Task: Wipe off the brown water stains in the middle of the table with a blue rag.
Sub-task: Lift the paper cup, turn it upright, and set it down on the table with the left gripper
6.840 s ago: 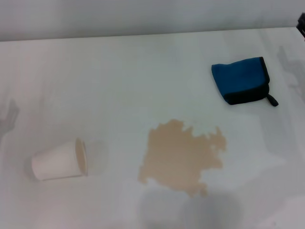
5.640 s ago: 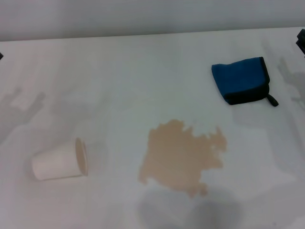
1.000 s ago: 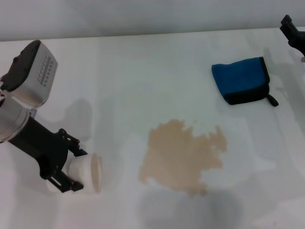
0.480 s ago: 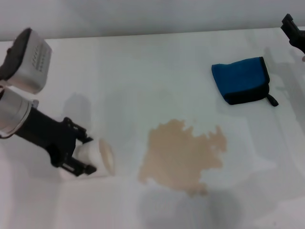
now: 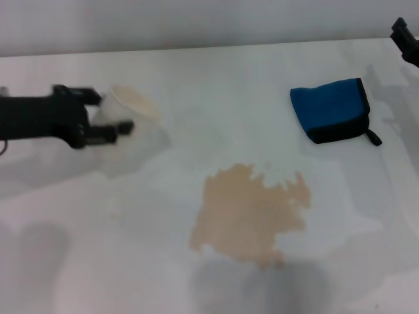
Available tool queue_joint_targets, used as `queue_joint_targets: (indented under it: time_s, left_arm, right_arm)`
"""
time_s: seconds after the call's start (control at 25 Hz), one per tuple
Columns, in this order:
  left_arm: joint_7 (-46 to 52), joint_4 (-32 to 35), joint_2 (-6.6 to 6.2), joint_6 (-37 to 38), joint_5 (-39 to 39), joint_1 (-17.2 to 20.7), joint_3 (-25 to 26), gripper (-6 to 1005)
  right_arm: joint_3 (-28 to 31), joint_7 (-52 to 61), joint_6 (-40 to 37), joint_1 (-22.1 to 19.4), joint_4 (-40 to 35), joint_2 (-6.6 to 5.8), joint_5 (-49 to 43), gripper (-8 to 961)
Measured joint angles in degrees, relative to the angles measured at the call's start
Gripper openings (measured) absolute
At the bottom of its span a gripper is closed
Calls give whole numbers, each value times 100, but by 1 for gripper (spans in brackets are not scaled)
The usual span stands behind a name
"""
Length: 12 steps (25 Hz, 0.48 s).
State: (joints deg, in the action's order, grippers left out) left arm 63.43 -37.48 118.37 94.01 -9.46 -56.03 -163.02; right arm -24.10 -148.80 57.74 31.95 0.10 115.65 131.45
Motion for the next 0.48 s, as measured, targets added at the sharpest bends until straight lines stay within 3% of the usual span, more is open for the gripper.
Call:
queue_joint_targets:
  time_s: [0.04, 0.08, 0.12, 0.24, 0.48]
  left_arm:
    - [-84, 13, 2, 2, -359, 145, -4, 676]
    - [-417, 167, 18, 0, -1278, 618, -1, 664]
    - [-417, 167, 18, 0, -1278, 618, -1, 651]
    - [-981, 622, 19, -57, -2271, 1174, -1, 624]
    - [-1809, 1447, 36, -423, -3350, 1879, 7, 587]
  right_arm:
    - [-6, 0, 0, -12, -28, 0, -3, 842]
    - [-10, 0, 0, -32, -52, 0, -4, 842]
    - [-11, 0, 0, -45, -68, 0, -4, 842]
    - [-15, 0, 0, -79, -103, -3, -5, 842]
    - [-15, 0, 0, -108, -218, -9, -6, 842]
